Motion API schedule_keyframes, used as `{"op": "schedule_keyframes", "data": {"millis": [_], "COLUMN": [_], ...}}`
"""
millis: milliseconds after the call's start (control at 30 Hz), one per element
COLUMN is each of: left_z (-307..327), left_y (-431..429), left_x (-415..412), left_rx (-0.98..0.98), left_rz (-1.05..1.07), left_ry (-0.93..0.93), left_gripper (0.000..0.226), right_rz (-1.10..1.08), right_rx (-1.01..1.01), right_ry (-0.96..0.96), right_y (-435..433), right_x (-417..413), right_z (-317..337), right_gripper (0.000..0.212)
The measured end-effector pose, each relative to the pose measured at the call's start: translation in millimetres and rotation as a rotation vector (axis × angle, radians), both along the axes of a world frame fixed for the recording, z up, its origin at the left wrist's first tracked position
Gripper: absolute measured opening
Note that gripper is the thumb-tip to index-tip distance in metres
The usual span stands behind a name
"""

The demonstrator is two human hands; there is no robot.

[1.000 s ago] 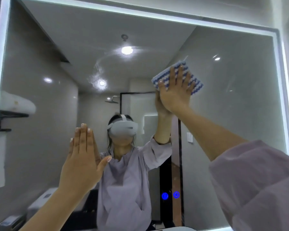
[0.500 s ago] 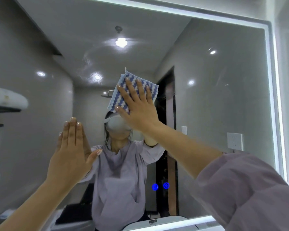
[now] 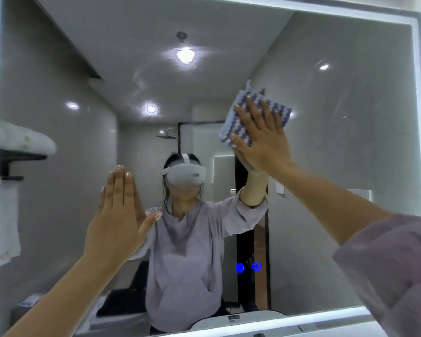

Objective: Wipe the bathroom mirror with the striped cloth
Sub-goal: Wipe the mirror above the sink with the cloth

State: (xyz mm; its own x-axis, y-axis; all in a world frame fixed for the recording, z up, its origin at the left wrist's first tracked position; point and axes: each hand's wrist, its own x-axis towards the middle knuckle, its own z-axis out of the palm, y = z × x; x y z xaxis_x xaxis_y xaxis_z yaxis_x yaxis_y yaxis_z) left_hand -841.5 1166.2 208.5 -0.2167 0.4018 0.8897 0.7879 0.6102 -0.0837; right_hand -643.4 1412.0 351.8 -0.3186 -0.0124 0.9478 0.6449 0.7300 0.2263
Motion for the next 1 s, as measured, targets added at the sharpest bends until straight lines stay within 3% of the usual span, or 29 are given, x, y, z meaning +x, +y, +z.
{"op": "schedule_keyframes", "data": {"millis": [333, 667, 767, 1000], "left_z": [-1.2, -2.1, -2.8, -3.5], "left_y": [0.8, 1.2, 1.4, 3.2], "left_x": [0.2, -0.2, -0.3, -2.7], "left_rx": [0.042, 0.034, 0.04, 0.048], "left_rz": [-0.038, -0.051, -0.061, -0.072], "left_ry": [-0.012, -0.031, -0.021, -0.023], "left_gripper": [0.1, 0.1, 0.1, 0.1], "right_rz": [-0.027, -0.047, -0.05, -0.002], "right_rx": [-0.314, -0.535, -0.548, -0.367], "right_ry": [0.238, 0.451, 0.428, 0.228], "right_y": [53.8, 35.7, 17.3, -21.0], "right_x": [68.5, 37.3, 21.1, -4.4], "right_z": [-20.3, -30.6, -36.4, -61.7], "right_gripper": [0.068, 0.065, 0.067, 0.079]}}
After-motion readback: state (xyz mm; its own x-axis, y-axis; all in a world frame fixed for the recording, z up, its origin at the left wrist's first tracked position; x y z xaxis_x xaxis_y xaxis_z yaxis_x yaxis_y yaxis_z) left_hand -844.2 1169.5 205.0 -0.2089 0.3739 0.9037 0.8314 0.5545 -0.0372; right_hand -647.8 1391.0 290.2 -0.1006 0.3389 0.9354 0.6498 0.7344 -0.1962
